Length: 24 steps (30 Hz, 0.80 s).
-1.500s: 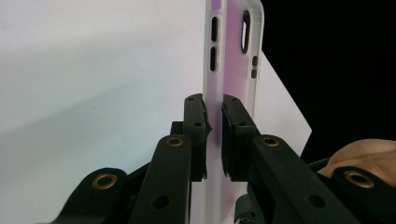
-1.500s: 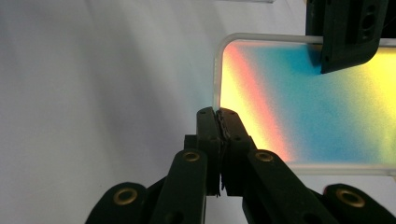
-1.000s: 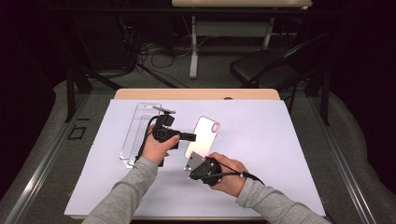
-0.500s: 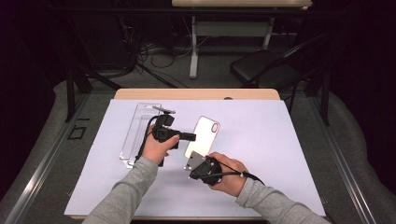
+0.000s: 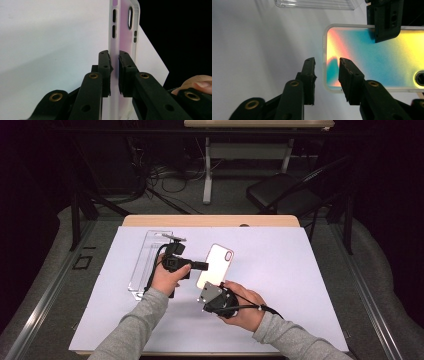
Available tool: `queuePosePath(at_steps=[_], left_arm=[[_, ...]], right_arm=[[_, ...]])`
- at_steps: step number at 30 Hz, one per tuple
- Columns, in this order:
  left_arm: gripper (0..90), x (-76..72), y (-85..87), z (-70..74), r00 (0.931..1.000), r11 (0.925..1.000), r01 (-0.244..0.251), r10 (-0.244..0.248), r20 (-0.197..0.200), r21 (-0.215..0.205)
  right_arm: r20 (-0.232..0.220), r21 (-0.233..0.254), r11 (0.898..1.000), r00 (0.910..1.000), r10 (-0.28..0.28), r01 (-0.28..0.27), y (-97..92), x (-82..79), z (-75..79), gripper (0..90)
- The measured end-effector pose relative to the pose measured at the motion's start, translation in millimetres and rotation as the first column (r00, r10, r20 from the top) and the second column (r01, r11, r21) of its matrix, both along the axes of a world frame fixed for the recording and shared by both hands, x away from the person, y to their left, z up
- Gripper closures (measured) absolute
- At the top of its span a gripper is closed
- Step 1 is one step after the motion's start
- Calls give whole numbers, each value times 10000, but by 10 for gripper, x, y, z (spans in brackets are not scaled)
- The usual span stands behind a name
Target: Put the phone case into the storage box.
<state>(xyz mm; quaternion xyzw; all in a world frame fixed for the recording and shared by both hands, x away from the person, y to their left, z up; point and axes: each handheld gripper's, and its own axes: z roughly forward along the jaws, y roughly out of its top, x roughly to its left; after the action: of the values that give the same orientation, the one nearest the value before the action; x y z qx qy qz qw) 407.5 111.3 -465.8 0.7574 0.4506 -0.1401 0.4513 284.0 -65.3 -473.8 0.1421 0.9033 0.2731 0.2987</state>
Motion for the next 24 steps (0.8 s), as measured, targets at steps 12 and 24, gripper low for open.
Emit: queuePosePath(at_steps=[12,24], left_arm=[[825,-1,51,-2,9996,9998,-186,185,197,24],[825,-11,124,26,9980,9988,-448,456,432,-176]], right_arm=[[589,319,9991,9979,252,-272,-34,12,64,592],[127,1160,9931,9997,-204,188,-117,76,134,467]])
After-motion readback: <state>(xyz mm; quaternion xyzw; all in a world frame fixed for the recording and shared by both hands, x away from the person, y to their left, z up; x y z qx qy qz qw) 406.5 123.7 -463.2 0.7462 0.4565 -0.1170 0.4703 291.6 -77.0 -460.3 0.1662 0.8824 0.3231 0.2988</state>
